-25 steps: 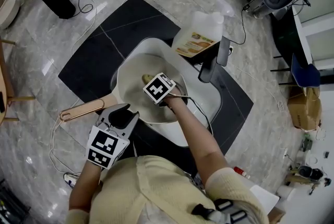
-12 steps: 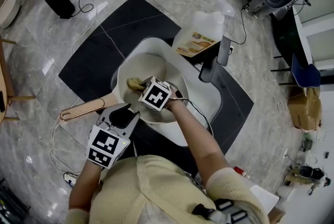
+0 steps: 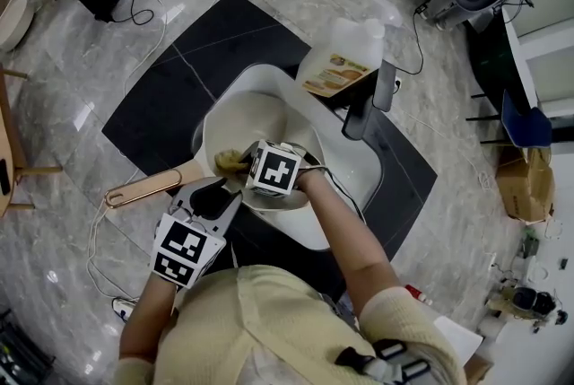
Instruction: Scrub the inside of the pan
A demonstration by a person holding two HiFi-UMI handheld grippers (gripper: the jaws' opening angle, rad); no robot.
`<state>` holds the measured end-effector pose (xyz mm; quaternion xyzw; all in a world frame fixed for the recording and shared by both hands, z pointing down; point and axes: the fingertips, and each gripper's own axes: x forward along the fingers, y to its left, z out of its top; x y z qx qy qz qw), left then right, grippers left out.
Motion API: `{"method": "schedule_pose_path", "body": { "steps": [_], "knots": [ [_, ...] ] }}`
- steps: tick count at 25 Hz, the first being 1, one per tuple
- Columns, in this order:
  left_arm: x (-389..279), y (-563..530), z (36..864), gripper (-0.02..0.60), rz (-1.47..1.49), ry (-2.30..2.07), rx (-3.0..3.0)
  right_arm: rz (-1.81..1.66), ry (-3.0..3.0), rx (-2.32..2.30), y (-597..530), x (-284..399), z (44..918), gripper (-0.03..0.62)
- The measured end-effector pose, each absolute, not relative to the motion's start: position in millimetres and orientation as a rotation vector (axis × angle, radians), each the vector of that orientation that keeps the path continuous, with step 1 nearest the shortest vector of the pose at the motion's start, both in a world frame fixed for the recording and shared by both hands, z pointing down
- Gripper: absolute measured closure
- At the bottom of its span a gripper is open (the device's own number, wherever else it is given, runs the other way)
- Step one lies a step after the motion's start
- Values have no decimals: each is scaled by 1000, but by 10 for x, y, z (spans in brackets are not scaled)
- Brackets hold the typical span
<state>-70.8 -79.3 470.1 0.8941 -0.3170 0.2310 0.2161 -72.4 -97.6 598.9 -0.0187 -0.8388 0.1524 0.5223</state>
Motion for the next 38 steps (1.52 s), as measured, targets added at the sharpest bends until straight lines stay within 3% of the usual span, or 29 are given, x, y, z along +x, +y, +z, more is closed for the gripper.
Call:
{"method": "schedule_pose_path", "body": {
  "steps": [20, 38],
  "knots": [
    [-708, -794, 4708, 449, 646, -873, 2477, 537, -1681, -442, -358, -122, 5855, 539],
    [-706, -803, 4709, 449, 639, -875, 2475, 444, -1378, -85, -844, 546, 6309, 539]
  ]
}}
